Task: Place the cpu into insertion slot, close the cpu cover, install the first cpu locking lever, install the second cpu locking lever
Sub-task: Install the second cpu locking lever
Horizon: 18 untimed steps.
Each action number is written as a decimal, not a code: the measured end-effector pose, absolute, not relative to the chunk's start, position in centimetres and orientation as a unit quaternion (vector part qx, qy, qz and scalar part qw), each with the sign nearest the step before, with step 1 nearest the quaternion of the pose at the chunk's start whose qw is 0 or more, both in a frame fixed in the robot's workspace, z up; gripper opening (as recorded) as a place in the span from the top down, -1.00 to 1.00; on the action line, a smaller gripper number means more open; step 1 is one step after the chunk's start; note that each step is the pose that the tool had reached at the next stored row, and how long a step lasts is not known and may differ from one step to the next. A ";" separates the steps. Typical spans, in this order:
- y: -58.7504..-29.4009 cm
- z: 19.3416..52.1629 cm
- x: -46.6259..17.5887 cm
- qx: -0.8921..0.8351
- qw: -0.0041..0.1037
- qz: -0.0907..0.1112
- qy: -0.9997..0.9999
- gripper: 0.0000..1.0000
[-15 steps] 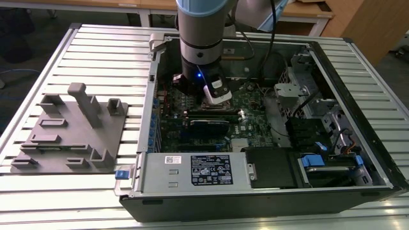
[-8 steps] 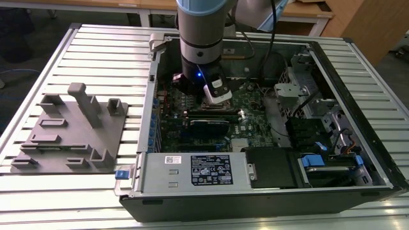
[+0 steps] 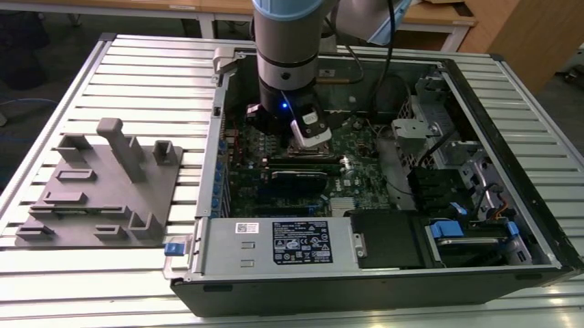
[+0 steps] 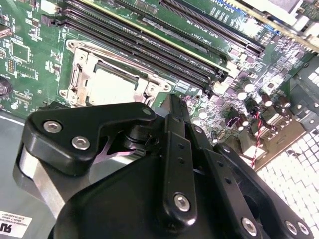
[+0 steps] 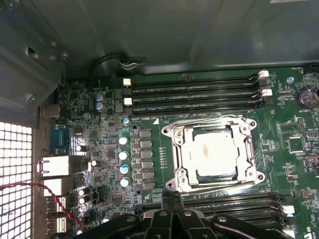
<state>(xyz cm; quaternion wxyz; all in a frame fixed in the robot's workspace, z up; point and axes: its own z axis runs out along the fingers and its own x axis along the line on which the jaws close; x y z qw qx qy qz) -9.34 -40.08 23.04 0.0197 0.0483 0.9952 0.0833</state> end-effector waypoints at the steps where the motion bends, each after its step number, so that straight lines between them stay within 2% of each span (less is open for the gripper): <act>1: -40.1 23.0 -9.3 0.048 0.020 0.083 0.995 0.80; 18: -40.1 23.4 -9.3 0.048 0.020 0.083 0.995 0.80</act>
